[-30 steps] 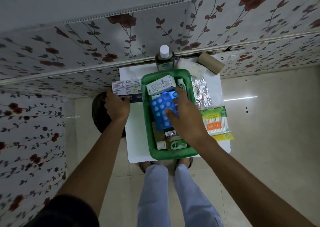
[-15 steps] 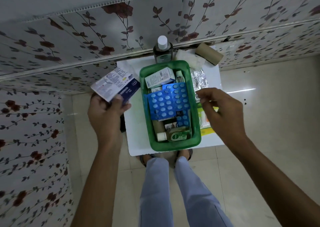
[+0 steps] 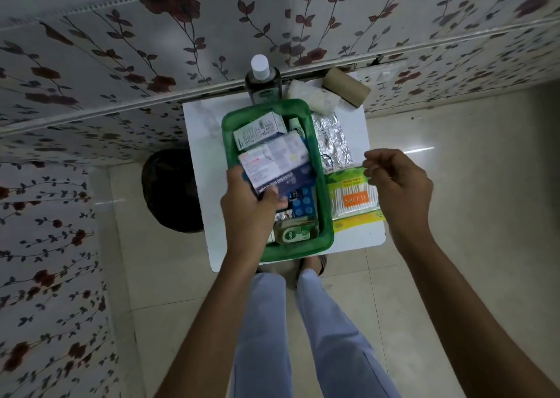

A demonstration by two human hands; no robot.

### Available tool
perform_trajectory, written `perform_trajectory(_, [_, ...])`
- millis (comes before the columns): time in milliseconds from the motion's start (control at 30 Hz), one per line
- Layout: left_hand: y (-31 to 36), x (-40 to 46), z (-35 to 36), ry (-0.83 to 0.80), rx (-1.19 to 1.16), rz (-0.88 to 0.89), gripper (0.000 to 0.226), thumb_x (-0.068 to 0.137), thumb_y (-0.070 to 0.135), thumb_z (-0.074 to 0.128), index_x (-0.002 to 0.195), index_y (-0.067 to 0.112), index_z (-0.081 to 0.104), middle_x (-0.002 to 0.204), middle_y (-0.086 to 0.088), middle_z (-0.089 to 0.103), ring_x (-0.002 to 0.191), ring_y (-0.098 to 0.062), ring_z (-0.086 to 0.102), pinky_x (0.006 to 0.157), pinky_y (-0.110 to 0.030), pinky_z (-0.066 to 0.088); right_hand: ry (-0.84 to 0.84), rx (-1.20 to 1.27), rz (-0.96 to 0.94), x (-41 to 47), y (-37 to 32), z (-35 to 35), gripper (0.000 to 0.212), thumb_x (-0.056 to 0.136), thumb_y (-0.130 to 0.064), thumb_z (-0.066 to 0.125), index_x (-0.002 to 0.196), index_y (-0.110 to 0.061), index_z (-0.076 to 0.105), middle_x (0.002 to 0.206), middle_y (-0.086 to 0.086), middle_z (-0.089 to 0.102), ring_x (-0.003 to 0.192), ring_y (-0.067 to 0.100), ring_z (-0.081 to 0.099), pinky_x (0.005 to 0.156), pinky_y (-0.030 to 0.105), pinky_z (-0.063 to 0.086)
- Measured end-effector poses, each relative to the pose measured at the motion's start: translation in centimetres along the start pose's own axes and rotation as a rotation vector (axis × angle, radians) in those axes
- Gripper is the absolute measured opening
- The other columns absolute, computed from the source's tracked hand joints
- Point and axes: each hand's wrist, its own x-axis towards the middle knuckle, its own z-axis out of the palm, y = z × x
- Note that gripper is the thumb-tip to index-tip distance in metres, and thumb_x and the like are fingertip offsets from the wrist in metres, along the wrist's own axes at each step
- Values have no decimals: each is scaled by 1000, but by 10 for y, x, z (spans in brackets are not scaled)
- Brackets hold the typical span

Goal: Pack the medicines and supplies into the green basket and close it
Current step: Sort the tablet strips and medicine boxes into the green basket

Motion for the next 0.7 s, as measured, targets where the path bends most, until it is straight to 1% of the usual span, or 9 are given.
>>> perform_trajectory(67, [-3,9,4,-36,127,-36,43,87,-1,50,125,17,37,102,-10,67,48,-8,66,51,-17,53,-14,5,9,2,4,0,21,85,-7,53,96,-18,68,84,-1,68,77,12,63,82,40,55])
perform_trajectory(133, [-3,18,8,-32,208,-37,51,88,-3,47,134,16,31,99,-9,63,47,-10,65,48,-14,51,-24,-2,13,5,10,0,21,86,-7,53,97,-17,68,84,-1,68,76,13,63,81,38,55])
perform_trajectory(167, [-3,21,9,-33,235,-38,53,88,-4,45,135,16,30,101,-10,62,52,-14,66,52,-16,54,-25,-9,17,6,13,0,21,86,-7,52,97,-17,68,85,0,69,76,14,63,80,37,54])
perform_trajectory(267, [-5,27,14,-46,330,-5,56,85,-4,44,135,15,29,114,-16,61,81,-34,68,74,-43,59,-26,-98,25,12,23,0,21,87,-8,53,100,-16,67,94,6,71,79,14,61,76,23,49])
perform_trajectory(300, [-6,28,16,-51,398,30,55,85,-1,44,136,13,28,117,-17,59,88,-36,65,79,-44,57,-42,-183,21,14,28,0,22,86,-8,53,103,-14,66,100,7,71,84,15,62,77,21,46])
perform_trajectory(400, [-5,26,15,-66,721,114,59,89,12,46,142,4,20,129,-22,47,104,-37,56,75,-29,39,-143,-436,1,21,42,4,38,81,-11,61,119,-10,57,117,15,63,105,29,57,91,32,41])
perform_trajectory(433, [-3,25,15,-78,803,113,61,90,17,46,142,1,17,134,-22,41,106,-37,54,73,-30,34,-169,-491,4,22,46,5,46,80,-14,64,124,-9,52,121,17,59,110,33,53,95,35,39])
perform_trajectory(600, [8,17,12,-95,1004,150,59,94,28,42,142,0,22,146,-22,30,105,-41,54,79,-43,43,-204,-601,41,19,55,14,77,74,-25,74,136,-2,33,125,25,50,113,41,45,92,42,37])
perform_trajectory(700, [10,15,7,-21,909,263,47,93,25,43,135,6,38,133,-20,46,103,-41,56,83,-45,44,-185,-631,93,20,58,19,76,69,-33,77,126,1,41,120,25,52,111,40,45,90,39,31])
